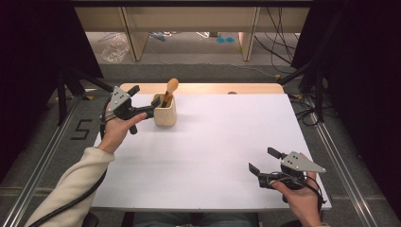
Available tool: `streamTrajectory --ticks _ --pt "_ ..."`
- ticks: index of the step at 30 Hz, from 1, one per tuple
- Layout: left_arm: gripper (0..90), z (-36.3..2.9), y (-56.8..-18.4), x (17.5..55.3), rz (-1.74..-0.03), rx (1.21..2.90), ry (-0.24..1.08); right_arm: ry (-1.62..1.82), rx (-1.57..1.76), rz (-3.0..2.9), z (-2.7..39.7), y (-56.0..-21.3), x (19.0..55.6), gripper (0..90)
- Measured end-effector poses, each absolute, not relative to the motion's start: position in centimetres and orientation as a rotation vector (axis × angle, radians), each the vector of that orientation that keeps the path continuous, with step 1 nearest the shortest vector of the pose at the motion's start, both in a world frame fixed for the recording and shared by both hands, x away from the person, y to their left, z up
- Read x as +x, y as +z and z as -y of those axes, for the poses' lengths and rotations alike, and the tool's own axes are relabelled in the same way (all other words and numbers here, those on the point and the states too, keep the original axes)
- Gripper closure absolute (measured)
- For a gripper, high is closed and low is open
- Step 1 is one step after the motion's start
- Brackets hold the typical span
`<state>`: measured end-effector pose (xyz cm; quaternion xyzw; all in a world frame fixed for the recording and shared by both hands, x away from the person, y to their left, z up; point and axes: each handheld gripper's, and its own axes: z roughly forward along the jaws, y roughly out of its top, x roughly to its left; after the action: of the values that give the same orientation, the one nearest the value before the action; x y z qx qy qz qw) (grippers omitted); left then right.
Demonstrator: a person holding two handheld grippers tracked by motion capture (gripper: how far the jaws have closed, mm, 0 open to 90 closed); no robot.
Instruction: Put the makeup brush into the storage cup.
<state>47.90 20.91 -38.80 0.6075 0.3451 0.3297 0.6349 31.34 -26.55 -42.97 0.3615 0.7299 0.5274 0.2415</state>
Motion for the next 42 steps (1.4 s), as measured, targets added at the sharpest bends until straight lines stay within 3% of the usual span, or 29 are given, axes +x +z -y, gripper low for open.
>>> streamTrajectory --ticks 42 --pt "4.6 -22.0 -39.1 39.3 -0.720 1.428 0.725 1.459 0.987 -1.991 26.5 -43.0 31.4 12.9"
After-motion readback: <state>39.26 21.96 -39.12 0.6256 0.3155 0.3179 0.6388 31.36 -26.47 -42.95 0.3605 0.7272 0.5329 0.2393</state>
